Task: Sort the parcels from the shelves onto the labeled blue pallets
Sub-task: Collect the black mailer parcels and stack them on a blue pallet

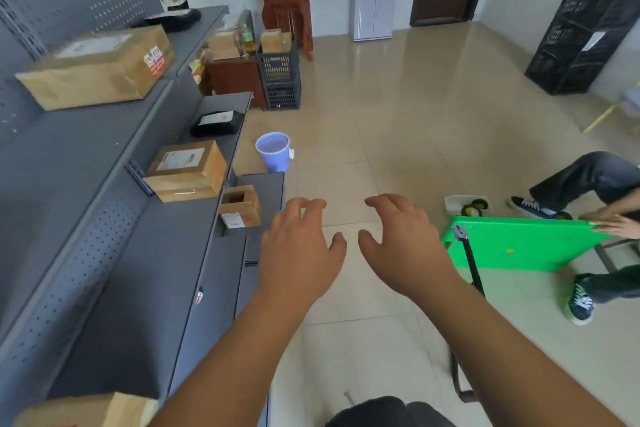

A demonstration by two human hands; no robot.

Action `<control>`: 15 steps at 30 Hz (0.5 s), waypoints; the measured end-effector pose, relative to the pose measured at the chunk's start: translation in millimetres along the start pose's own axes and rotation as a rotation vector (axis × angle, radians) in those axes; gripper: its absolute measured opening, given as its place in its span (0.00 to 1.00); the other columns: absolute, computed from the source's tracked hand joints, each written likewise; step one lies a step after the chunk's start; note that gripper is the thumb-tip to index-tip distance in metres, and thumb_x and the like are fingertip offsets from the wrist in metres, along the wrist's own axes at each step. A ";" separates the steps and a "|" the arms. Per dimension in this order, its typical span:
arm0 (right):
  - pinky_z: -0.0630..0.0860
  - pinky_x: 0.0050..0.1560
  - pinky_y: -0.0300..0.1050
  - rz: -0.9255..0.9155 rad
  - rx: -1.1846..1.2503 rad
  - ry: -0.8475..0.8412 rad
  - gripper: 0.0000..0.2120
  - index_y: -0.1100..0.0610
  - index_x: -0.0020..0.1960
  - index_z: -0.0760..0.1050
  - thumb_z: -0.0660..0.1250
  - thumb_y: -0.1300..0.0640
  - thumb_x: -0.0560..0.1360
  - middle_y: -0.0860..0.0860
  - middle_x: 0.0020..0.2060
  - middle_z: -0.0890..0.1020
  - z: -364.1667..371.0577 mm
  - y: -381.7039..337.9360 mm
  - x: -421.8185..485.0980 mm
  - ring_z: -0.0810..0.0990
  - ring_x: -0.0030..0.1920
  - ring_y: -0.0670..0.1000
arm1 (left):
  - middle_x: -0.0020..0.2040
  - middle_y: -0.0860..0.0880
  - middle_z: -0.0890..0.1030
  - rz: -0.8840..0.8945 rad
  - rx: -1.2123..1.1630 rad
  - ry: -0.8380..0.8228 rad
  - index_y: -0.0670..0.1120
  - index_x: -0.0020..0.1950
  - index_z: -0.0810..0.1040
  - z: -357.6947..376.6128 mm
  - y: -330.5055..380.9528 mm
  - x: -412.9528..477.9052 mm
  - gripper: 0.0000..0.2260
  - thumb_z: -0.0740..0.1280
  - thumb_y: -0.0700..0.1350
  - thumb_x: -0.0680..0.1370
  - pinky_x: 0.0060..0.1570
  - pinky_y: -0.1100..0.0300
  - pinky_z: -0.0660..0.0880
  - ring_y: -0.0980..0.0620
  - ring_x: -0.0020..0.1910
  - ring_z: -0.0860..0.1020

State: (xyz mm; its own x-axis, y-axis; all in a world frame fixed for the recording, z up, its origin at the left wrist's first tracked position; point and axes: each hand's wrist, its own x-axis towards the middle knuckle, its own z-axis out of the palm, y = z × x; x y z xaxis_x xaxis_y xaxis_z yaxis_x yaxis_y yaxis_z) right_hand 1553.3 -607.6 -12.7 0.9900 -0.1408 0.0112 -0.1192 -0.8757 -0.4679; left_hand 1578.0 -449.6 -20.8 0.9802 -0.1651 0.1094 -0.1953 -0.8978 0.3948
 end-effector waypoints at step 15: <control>0.66 0.69 0.53 -0.019 0.009 -0.076 0.27 0.49 0.77 0.65 0.62 0.48 0.79 0.47 0.75 0.68 3.2 40.9 302.9 0.67 0.73 0.54 | 0.74 0.49 0.68 0.001 0.097 -0.058 0.52 0.77 0.67 60.6 3.9 291.9 0.25 0.64 0.56 0.81 0.67 0.49 0.70 0.45 0.71 0.69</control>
State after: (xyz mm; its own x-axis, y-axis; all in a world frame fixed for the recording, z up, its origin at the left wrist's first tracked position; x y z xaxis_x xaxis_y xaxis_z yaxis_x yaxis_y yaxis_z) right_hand 1848.5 -684.6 -31.3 0.9950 -0.0888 -0.0468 -0.1003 -0.8734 -0.4766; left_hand 1865.3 -526.1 -42.6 0.9809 -0.1866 0.0554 -0.1946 -0.9326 0.3041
